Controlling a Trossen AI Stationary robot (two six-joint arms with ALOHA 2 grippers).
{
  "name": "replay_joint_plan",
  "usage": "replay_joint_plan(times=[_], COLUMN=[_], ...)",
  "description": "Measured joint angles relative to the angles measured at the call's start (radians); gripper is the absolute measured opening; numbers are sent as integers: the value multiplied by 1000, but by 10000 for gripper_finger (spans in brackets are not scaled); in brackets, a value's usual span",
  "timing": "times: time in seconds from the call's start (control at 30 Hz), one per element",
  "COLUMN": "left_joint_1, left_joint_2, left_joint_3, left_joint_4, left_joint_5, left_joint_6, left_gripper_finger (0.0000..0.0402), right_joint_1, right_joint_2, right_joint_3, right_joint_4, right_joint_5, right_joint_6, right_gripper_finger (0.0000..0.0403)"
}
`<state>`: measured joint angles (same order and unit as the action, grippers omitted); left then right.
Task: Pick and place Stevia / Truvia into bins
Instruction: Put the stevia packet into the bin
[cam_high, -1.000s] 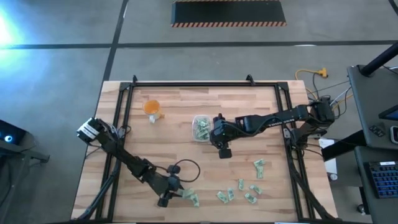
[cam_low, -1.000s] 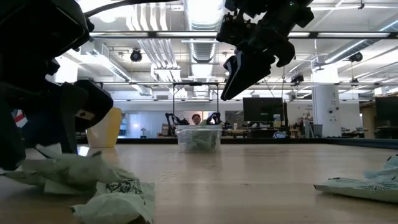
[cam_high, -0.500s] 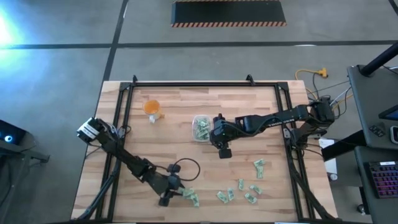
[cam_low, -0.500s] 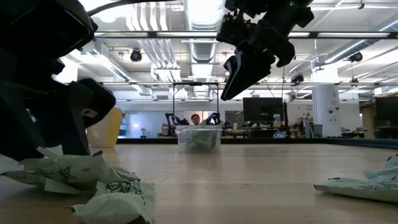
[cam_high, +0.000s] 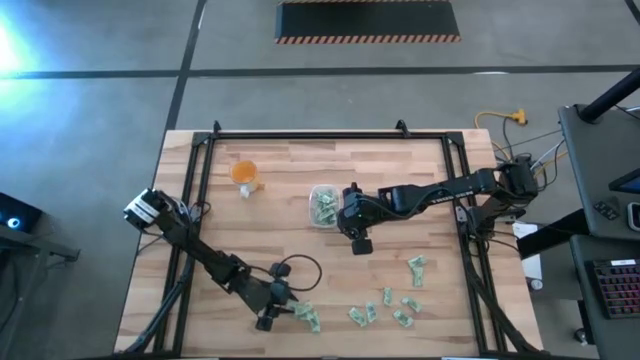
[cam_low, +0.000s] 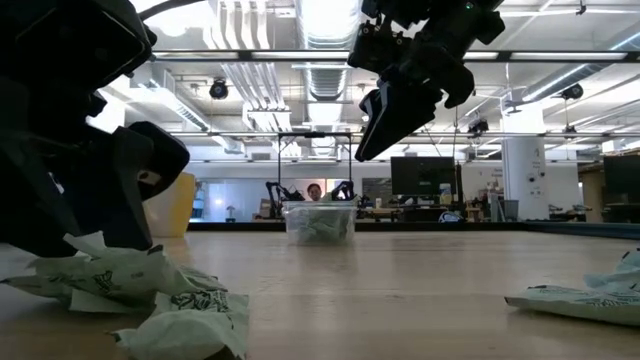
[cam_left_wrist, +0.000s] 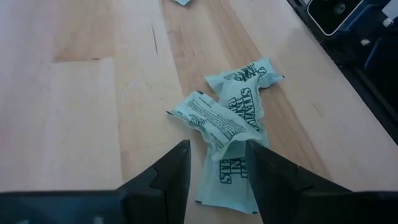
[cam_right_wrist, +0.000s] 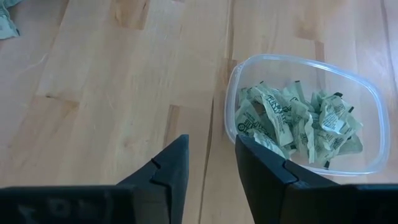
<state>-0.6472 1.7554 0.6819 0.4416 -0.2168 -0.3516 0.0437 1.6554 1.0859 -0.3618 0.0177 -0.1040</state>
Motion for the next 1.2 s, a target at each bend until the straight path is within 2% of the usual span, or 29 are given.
replay_joint_plan(times=[0.1,0.2,0.43,0.5,0.63,0.93,1.07,1.2], left_joint_1=[0,0,0,0,0,33,91,195], left_joint_2=[0,0,2,2,1,-64,-102,-122], left_joint_3=[0,0,0,0,3,2,-4,-23], left_joint_4=[0,0,0,0,-1,-4,-14,-20], left_joint_5=[-6,-12,-13,-25,-67,-238,-284,-291], left_joint_6=[2,18,53,66,88,215,285,348], left_gripper_finger=[133,114,20,6,3,0,0,0], right_joint_1=[0,0,0,0,0,0,0,1], right_joint_2=[0,0,0,0,0,0,0,0], right_joint_3=[0,0,0,0,0,0,0,0], right_joint_4=[0,0,0,0,0,0,-2,-40], right_joint_5=[0,0,0,0,0,0,0,0], right_joint_6=[0,0,0,0,0,0,0,5], right_gripper_finger=[121,121,121,121,121,121,121,121])
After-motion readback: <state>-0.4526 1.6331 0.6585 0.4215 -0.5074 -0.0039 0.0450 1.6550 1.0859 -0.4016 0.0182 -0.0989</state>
